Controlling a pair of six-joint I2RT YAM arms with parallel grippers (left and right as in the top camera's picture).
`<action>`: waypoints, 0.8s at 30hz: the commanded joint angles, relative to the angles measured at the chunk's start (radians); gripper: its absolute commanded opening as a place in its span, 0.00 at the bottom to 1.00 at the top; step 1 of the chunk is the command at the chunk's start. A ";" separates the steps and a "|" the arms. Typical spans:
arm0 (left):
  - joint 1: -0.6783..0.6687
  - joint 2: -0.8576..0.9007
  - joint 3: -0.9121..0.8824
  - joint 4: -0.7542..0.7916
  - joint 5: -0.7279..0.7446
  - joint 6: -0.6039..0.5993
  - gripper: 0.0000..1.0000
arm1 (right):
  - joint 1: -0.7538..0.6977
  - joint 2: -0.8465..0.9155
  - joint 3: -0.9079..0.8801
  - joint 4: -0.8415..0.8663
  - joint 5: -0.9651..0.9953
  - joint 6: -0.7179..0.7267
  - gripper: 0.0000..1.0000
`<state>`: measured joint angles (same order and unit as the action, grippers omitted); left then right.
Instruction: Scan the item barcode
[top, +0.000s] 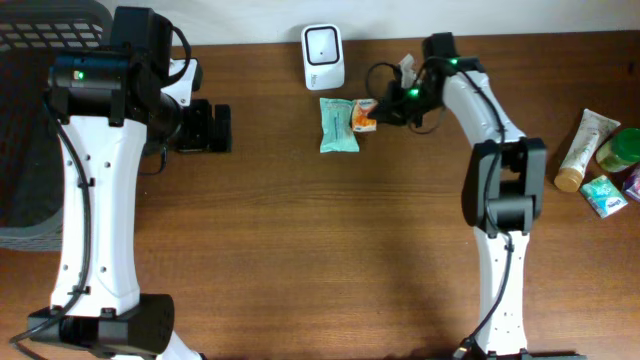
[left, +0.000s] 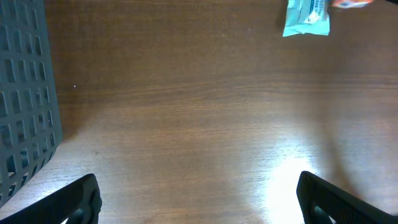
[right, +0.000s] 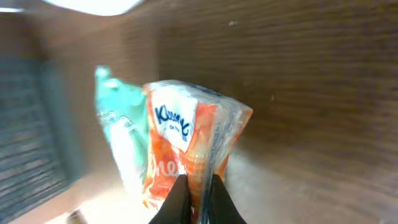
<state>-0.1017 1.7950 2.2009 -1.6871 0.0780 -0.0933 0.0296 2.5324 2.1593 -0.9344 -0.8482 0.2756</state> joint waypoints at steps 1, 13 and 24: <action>0.000 -0.003 0.001 -0.001 0.000 0.016 0.99 | -0.107 0.013 -0.005 -0.054 -0.480 -0.109 0.04; 0.000 -0.003 0.001 -0.001 0.000 0.016 0.99 | -0.085 0.013 -0.005 -0.188 -0.682 -0.481 0.04; 0.000 -0.003 0.001 -0.001 0.000 0.016 0.99 | -0.082 -0.054 0.016 -0.311 0.391 -0.158 0.04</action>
<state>-0.1017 1.7950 2.2009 -1.6871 0.0780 -0.0933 -0.0505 2.5404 2.1571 -1.2167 -0.7074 0.0772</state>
